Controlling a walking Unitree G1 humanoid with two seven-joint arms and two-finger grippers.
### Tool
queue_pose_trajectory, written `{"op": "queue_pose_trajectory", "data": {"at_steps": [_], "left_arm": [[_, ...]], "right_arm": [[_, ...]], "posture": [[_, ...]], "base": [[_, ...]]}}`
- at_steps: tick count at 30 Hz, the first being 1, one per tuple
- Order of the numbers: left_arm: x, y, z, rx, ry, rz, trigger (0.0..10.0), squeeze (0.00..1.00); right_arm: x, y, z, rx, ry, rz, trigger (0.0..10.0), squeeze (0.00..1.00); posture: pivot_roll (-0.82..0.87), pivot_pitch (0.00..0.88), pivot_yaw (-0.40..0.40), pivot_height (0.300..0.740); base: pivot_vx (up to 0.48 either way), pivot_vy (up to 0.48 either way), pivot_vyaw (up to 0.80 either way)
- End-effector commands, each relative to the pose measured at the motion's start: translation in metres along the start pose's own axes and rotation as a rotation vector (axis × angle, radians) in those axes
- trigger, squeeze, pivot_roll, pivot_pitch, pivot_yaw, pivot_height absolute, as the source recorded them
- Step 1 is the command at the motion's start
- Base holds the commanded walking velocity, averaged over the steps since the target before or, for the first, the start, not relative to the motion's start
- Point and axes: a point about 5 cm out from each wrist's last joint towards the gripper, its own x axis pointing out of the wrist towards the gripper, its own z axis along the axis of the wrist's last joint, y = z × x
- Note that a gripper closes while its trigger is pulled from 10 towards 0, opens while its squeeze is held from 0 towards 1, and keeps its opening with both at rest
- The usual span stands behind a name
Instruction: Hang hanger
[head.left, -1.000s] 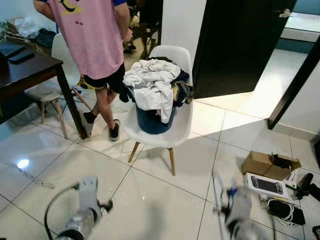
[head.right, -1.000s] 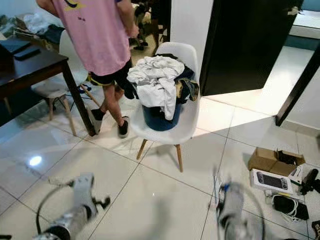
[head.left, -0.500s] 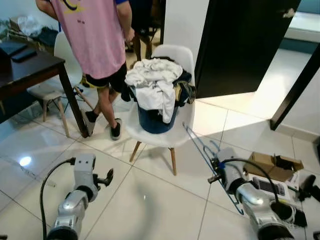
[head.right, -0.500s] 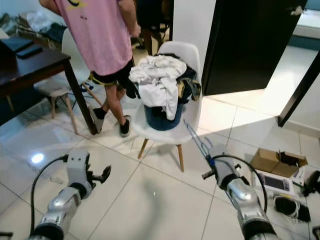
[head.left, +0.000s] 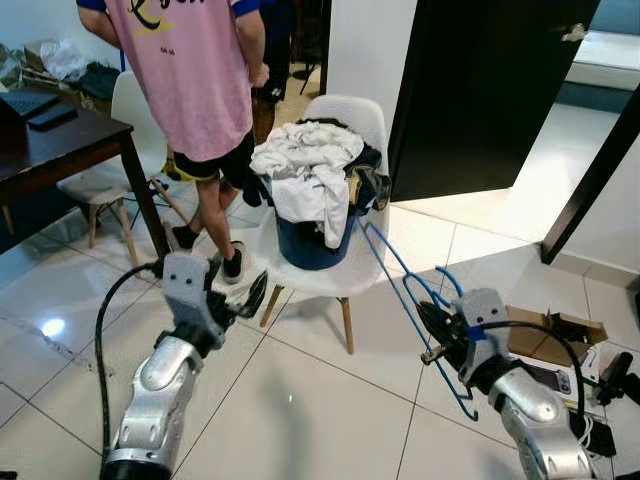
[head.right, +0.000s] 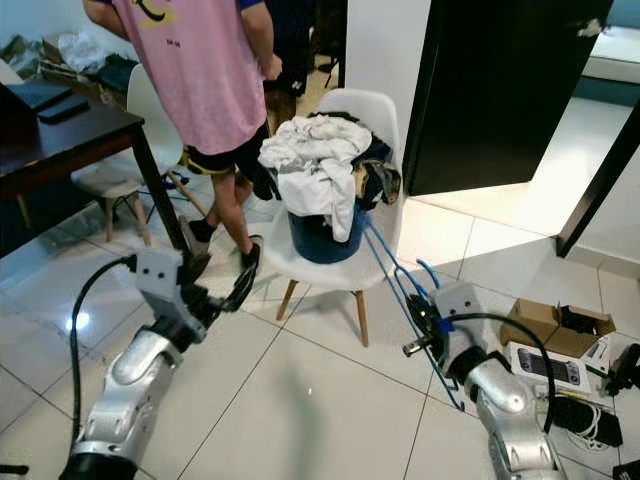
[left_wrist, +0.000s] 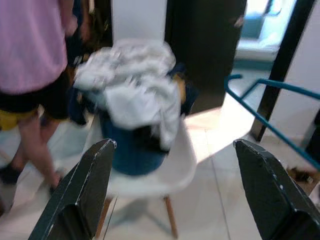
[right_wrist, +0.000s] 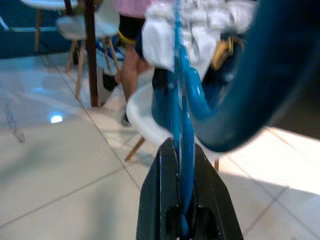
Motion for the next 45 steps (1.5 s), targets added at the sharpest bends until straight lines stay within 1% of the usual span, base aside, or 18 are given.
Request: {"op": "queue_pose_trajectory", "data": {"at_steps": [1, 5, 6, 7, 8, 9, 11, 14, 18, 21, 23, 25, 30, 34, 38, 39, 40, 45], "left_arm": [[0.005, -0.006, 0.009, 0.012, -0.014, -0.005, 10.0, 0.00], [0.001, -0.010, 0.009, 0.010, 0.002, 0.001, 10.0, 0.00], [-0.008, -0.013, 0.006, 0.017, 0.038, 0.011, 10.0, 0.00], [-0.008, -0.013, 0.006, 0.017, 0.038, 0.011, 10.0, 0.00], [-0.021, -0.010, 0.001, 0.039, 0.078, 0.040, 10.0, 0.00], [-0.021, -0.010, 0.001, 0.039, 0.078, 0.040, 10.0, 0.00], [-0.040, 0.010, -0.005, 0.125, 0.137, 0.136, 10.0, 0.00], [-0.048, 0.028, -0.005, 0.163, 0.157, 0.209, 10.0, 0.00], [-0.058, 0.050, -0.008, 0.154, 0.187, 0.314, 10.0, 0.00], [-0.066, 0.063, -0.019, 0.115, 0.235, 0.369, 10.0, 0.00], [-0.075, 0.071, -0.035, 0.069, 0.295, 0.398, 10.0, 0.00], [-0.075, 0.071, -0.035, 0.069, 0.295, 0.398, 10.0, 0.00], [-0.091, 0.075, -0.069, 0.007, 0.428, 0.412, 10.0, 0.00], [-0.096, 0.076, -0.078, -0.026, 0.455, 0.424, 10.0, 0.00], [-0.116, 0.068, -0.105, -0.121, 0.544, 0.437, 10.0, 0.00], [-0.116, 0.068, -0.105, -0.121, 0.544, 0.437, 10.0, 0.00], [-0.126, 0.063, -0.115, -0.170, 0.582, 0.437, 10.0, 0.00], [-0.124, 0.063, -0.115, -0.175, 0.563, 0.423, 10.0, 0.00]], "right_arm": [[0.005, -0.003, 0.008, 0.025, 0.011, -0.070, 10.0, 0.00], [0.005, 0.000, 0.007, 0.047, 0.034, -0.108, 10.0, 0.00], [-0.001, 0.004, 0.006, 0.048, 0.051, -0.110, 10.0, 0.00], [-0.001, 0.004, 0.006, 0.048, 0.051, -0.110, 10.0, 0.00], [-0.011, 0.006, 0.006, 0.059, 0.055, -0.152, 10.0, 0.00], [-0.011, 0.006, 0.006, 0.059, 0.055, -0.152, 10.0, 0.00], [-0.038, -0.006, -0.003, 0.084, 0.063, -0.309, 10.0, 0.00], [-0.057, -0.020, -0.013, 0.093, 0.083, -0.415, 10.0, 0.00], [-0.076, -0.037, -0.027, 0.127, 0.135, -0.508, 10.0, 0.00], [-0.081, -0.036, -0.039, 0.155, 0.166, -0.496, 10.0, 0.00], [-0.086, -0.032, -0.058, 0.169, 0.233, -0.489, 10.0, 0.00], [-0.086, -0.032, -0.058, 0.169, 0.233, -0.489, 10.0, 0.00], [-0.089, -0.013, -0.093, 0.213, 0.361, -0.458, 10.0, 0.00], [-0.089, -0.005, -0.103, 0.233, 0.394, -0.439, 10.0, 0.00], [-0.091, 0.020, -0.129, 0.334, 0.462, -0.368, 10.0, 0.00], [-0.091, 0.020, -0.129, 0.334, 0.462, -0.368, 10.0, 0.00], [-0.092, 0.022, -0.133, 0.406, 0.437, -0.370, 10.0, 0.00], [-0.094, 0.018, -0.135, 0.483, 0.410, -0.392, 10.0, 0.00]], "posture": [[0.03, 0.000, -0.031, 0.740], [0.03, 0.000, -0.037, 0.740], [0.04, 0.000, -0.038, 0.740], [0.04, 0.000, -0.038, 0.740], [0.03, 0.000, -0.034, 0.740], [0.03, 0.000, -0.034, 0.740], [0.02, 0.000, -0.027, 0.740], [0.01, 0.000, -0.015, 0.740], [0.01, 0.000, -0.006, 0.740], [0.00, 0.000, -0.001, 0.740], [0.00, 0.000, 0.003, 0.740], [0.00, 0.000, 0.003, 0.740], [0.00, 0.000, 0.018, 0.740], [0.00, 0.000, 0.019, 0.740], [0.00, 0.000, 0.010, 0.740], [0.00, 0.000, 0.010, 0.740], [-0.01, 0.000, 0.022, 0.740], [-0.01, 0.000, 0.019, 0.740]], "base": [[0.000, 0.000, 0.00], [0.000, 0.000, 0.00], [0.000, 0.000, 0.00], [0.000, 0.000, 0.00], [0.000, 0.000, 0.00], [0.000, 0.000, 0.00], [0.000, 0.000, 0.00], [0.000, 0.000, 0.00], [0.000, 0.000, 0.00], [0.000, 0.000, 0.00], [0.000, 0.000, 0.00], [0.000, 0.000, 0.00], [0.000, 0.000, 0.00], [0.000, 0.000, 0.00], [0.000, 0.000, 0.00], [0.000, 0.000, 0.00], [0.000, 0.000, 0.00], [0.000, 0.000, 0.00]]}}
